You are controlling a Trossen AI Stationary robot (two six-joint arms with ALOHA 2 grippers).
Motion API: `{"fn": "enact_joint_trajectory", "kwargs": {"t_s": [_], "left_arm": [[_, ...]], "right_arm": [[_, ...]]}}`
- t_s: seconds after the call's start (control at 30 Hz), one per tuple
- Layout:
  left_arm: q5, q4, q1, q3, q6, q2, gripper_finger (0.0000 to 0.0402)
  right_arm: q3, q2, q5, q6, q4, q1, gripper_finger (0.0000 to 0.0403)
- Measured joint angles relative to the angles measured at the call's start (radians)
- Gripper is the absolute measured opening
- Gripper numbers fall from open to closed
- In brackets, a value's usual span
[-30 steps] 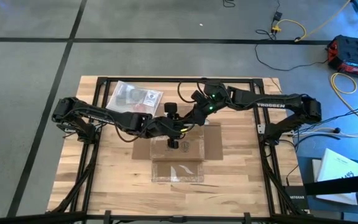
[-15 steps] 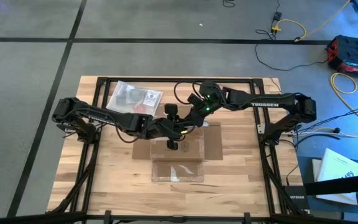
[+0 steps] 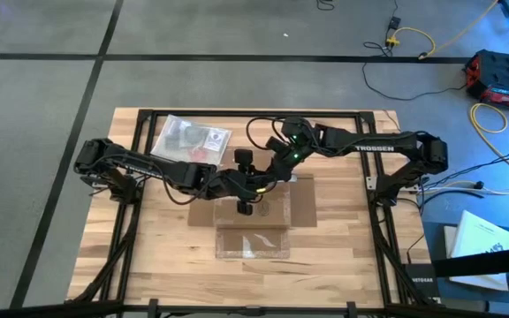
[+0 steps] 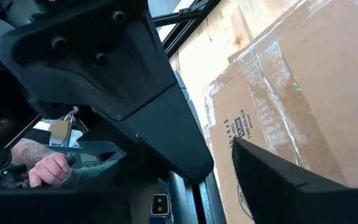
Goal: Unpack boxes
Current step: Break down the box until it is fully flat
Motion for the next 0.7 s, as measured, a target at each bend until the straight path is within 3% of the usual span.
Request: {"fn": "enact_joint_trajectory", "kwargs": {"t_s": [0.27,0.7], "left_arm": [[-0.012,0.004,-0.002,0.000,0.027,-0.002,0.0127],[-0.029,0.013,-0.010,0.002,0.028,-0.004,0.0135]], "right_arm": [[-0.001,0.000,-0.075,-0.012,0.026,-0.001,0.0058],[0.008,0.001,-0.098,-0.009,0.054,-0.001,0.0058]]}}
